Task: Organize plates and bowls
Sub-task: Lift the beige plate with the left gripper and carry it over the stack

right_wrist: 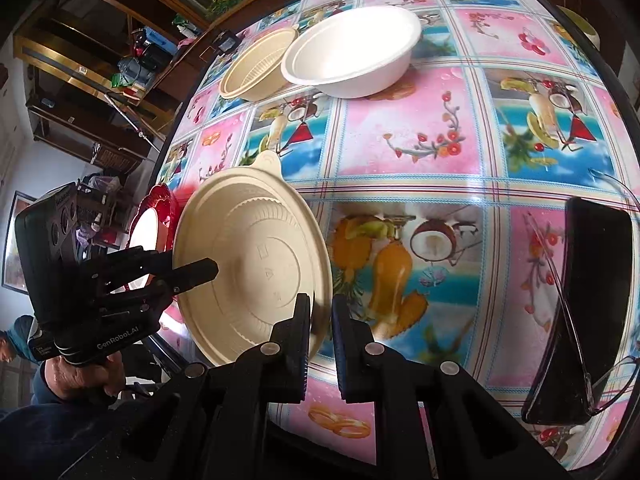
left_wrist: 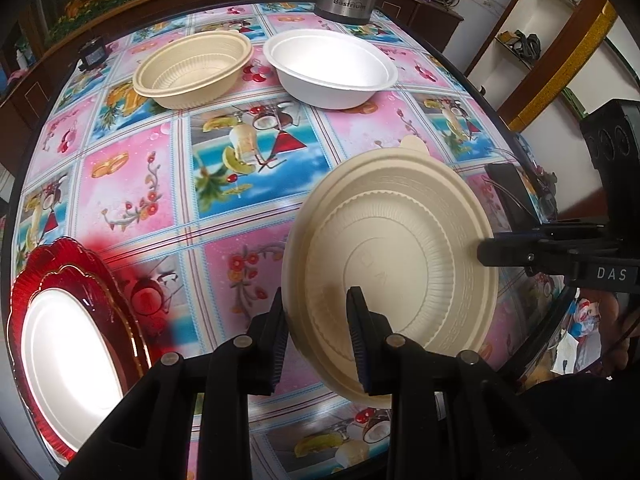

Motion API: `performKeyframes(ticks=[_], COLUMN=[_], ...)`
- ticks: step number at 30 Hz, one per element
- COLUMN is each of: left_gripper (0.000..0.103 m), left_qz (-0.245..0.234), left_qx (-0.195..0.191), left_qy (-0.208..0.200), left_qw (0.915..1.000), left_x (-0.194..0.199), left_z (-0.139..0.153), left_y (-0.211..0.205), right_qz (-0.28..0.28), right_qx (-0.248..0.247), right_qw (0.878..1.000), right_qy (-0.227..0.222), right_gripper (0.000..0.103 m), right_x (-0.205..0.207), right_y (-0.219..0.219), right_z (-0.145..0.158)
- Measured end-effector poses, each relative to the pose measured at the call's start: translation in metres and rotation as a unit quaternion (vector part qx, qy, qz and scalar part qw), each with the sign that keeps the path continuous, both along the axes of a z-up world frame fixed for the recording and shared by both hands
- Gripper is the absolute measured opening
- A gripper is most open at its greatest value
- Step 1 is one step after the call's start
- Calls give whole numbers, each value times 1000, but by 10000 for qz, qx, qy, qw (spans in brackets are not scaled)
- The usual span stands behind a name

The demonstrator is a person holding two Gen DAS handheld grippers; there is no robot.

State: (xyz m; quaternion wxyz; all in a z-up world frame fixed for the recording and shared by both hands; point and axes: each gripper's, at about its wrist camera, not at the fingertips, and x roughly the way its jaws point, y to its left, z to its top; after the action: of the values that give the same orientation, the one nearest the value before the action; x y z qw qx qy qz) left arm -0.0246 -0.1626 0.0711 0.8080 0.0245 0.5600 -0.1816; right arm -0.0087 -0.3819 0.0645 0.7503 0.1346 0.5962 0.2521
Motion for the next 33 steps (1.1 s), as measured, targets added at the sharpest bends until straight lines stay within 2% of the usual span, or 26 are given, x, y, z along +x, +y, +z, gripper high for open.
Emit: performKeyframes(ticks=[18,28,33], left_gripper=[27,27,31], left_qz=[458,1011,1339], left_qx=[-25,-76,-19], left_qy=[-292,-544,-625], left_qw=[9985,9934,9890], left_x=[-8,-19,-27], left_z=[17,38,47], left_y=[38,84,116], right_qz=[378,752,1088], right_qx=[20,85,123], right_qw=[9992,9968,9935], right_qy=[-159,-239,-311], right_gripper=[12,12,12], right_x=[9,18,21], right_y=[40,81,116], right_z=[16,33,44])
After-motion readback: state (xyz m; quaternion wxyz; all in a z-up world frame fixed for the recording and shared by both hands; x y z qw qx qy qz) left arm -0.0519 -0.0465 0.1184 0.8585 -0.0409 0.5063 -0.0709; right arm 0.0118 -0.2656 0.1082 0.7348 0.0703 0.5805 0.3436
